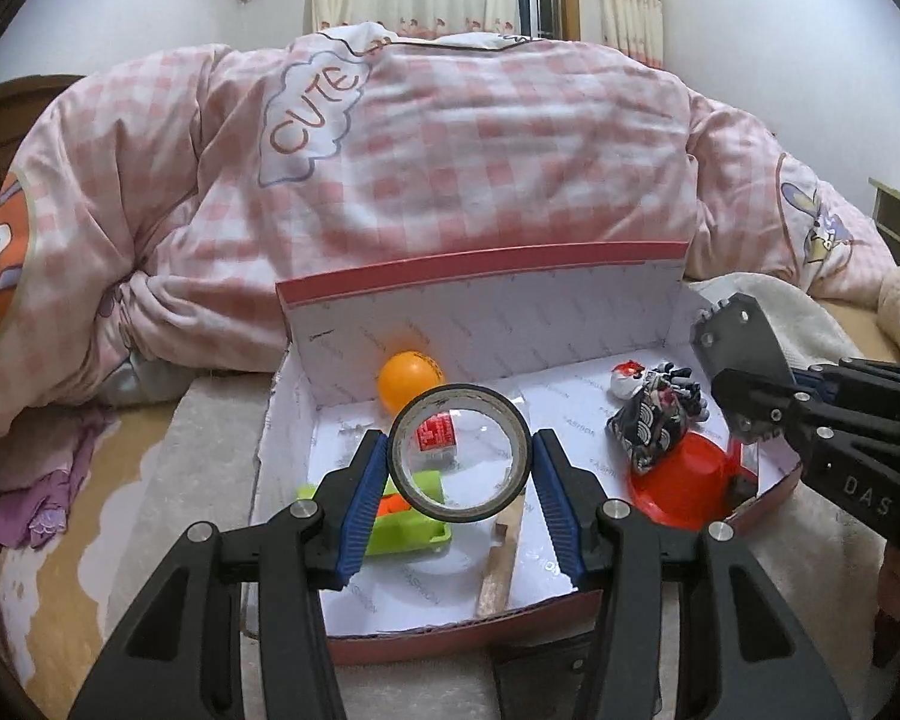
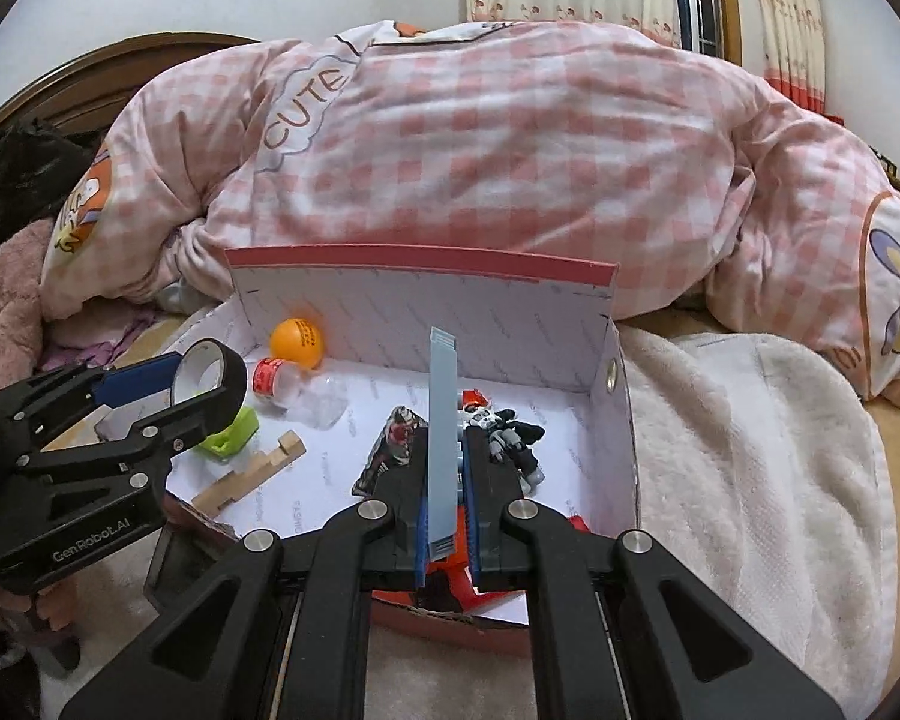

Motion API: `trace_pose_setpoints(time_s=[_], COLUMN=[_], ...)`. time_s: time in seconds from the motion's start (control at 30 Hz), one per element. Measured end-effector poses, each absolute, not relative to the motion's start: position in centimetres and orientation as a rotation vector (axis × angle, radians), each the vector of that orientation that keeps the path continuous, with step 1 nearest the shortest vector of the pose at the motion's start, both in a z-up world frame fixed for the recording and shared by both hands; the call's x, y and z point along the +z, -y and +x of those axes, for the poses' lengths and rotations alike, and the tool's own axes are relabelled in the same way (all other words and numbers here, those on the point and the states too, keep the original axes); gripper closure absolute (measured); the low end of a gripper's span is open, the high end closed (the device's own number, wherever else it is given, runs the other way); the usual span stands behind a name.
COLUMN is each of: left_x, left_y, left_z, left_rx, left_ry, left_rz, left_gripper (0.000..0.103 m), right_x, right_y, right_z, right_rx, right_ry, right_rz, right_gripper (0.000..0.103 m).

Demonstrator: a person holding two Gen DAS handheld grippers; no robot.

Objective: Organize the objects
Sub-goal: 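Carry the tape roll and grey plate over the shoebox and open both tools, then grasp the dark square tray with the left tool while the right tool grasps the orange gear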

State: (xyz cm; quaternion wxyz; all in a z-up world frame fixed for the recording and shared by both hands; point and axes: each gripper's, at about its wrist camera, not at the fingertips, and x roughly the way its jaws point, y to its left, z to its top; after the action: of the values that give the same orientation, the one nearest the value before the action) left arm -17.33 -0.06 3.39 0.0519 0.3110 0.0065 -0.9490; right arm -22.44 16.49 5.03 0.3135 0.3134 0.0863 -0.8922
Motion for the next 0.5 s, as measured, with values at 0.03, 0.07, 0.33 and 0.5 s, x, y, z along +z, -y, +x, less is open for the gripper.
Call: trace_pose_setpoints(time_s=[0.03, 0.07, 0.33, 0.5], left_x=[3.4, 3.4, 4.6, 2.9], left_y=[0.0, 0.0, -1.2, -2.0], left_z=[-17.3, -17.2, -14.2, -10.3], left_rx=[-2.889, -2.891, -2.922, -2.904], left_ry=[-0.017, -0.013, 0.005, -0.087], left_rz=[0.948, 0.947, 0.975, 1.146], left_gripper=[0.053, 0.046, 0.026, 0.024], right_x=[5.0, 4.9, 6.3, 5.9], right_y=[-16.5, -16.5, -18.3, -19.9], right_z=[-22.5, -22.6, -19.6, -14.2], right_rx=[-2.346, -2.331, -2.314, -2.143], right_ry=[-0.222, -0.219, -0.222, -0.279], right_rz=[0.829, 0.847, 0.788, 0.805], right_gripper=[0.090, 0.083, 0.041, 0.041])
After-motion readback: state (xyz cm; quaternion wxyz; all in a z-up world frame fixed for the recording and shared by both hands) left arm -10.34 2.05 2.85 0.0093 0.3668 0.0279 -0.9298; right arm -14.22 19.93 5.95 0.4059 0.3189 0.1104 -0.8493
